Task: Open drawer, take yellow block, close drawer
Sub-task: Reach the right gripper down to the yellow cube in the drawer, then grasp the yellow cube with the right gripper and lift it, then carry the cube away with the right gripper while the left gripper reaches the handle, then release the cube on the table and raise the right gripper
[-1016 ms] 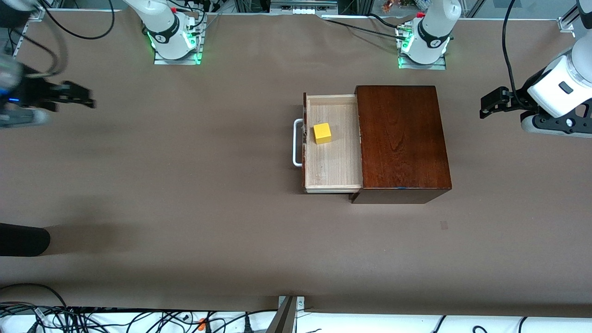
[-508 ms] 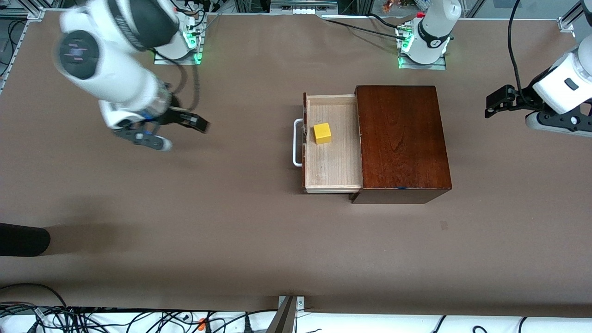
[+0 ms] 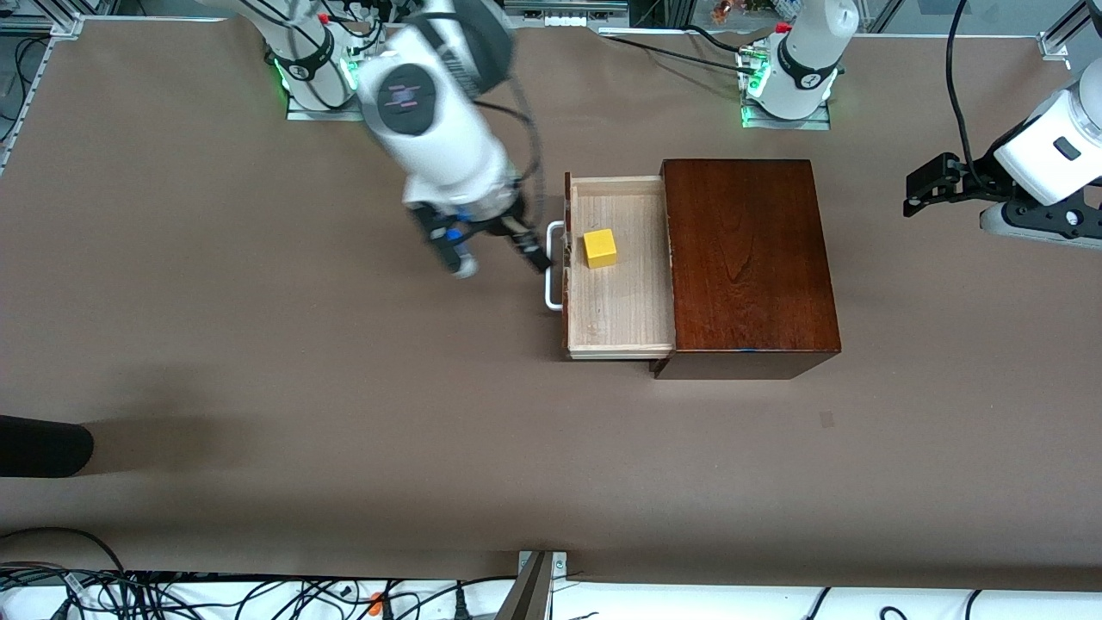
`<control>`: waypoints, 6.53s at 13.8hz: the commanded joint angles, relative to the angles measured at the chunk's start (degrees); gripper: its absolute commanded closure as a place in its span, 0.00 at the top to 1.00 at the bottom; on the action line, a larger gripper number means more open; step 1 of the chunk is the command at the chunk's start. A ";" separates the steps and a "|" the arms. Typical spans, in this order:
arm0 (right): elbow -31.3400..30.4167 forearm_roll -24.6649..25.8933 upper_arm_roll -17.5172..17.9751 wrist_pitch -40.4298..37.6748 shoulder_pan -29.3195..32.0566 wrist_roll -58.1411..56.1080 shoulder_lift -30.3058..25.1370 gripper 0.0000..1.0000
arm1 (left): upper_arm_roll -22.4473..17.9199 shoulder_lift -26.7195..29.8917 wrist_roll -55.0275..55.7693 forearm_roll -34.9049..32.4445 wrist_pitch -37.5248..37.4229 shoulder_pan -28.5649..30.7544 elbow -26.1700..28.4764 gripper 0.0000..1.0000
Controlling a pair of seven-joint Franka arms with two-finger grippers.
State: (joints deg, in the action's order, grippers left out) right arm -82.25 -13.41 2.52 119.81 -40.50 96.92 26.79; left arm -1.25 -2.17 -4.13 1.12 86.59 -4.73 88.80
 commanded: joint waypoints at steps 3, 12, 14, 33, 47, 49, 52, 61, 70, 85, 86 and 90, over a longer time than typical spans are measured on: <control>8.94 0.05 -1.20 4.38 -4.76 17.85 9.14 1.00 | 0.37 0.94 1.32 -1.29 1.30 -0.10 0.94 1.00; 9.48 4.44 -1.29 4.12 -8.99 24.55 15.04 1.00 | 0.55 1.02 1.58 -3.40 0.51 -0.19 0.85 1.00; 9.39 4.44 -1.29 3.68 -9.16 24.55 15.04 1.00 | 0.46 0.94 1.67 -3.32 0.51 -0.19 0.76 1.00; 8.42 5.59 -1.20 -8.08 -6.19 15.51 5.39 0.19 | 0.46 0.85 1.58 -3.23 0.24 -0.19 -0.02 1.00; 0.19 -0.21 -17.79 -26.29 8.77 -58.53 -3.23 0.19 | 8.09 -0.73 1.85 -2.70 0.77 -1.15 -2.14 1.00; -4.13 -0.13 -23.14 -25.07 8.77 -71.71 -3.50 0.19 | 11.16 -2.31 1.32 -2.61 0.95 -1.24 -2.40 1.00; -11.33 -0.13 -29.48 -19.46 8.77 -88.95 -3.42 0.19 | 16.97 -3.81 1.05 -2.88 1.12 -1.33 -3.19 1.00; -29.54 -0.13 -34.07 7.69 9.03 -114.04 2.55 0.20 | 22.25 -19.79 -21.65 -2.26 5.85 -16.17 -15.76 1.00; -32.89 -6.10 -33.72 13.09 10.35 -114.14 5.37 1.00 | 21.99 -31.92 -35.95 -14.39 13.68 -30.33 -15.94 1.00; 1.89 -2.15 -42.59 -32.67 10.09 -113.62 -1.83 1.00 | 20.50 -39.76 -35.33 -19.05 19.76 -31.13 -15.59 1.00; 3.48 -2.06 -43.47 -35.06 10.00 -113.70 -2.01 1.00 | 20.58 -39.50 -35.33 -19.05 19.41 -30.95 -15.33 1.00; 5.08 -0.06 -44.97 -40.09 10.08 -114.14 -5.77 1.00 | 19.97 -38.62 -34.02 -19.57 15.90 -30.86 -14.89 1.00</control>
State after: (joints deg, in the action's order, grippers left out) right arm -77.80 -15.68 -42.29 81.66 -30.62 -16.45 23.41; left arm 19.06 -41.56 -38.55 -16.14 105.16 -35.35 74.38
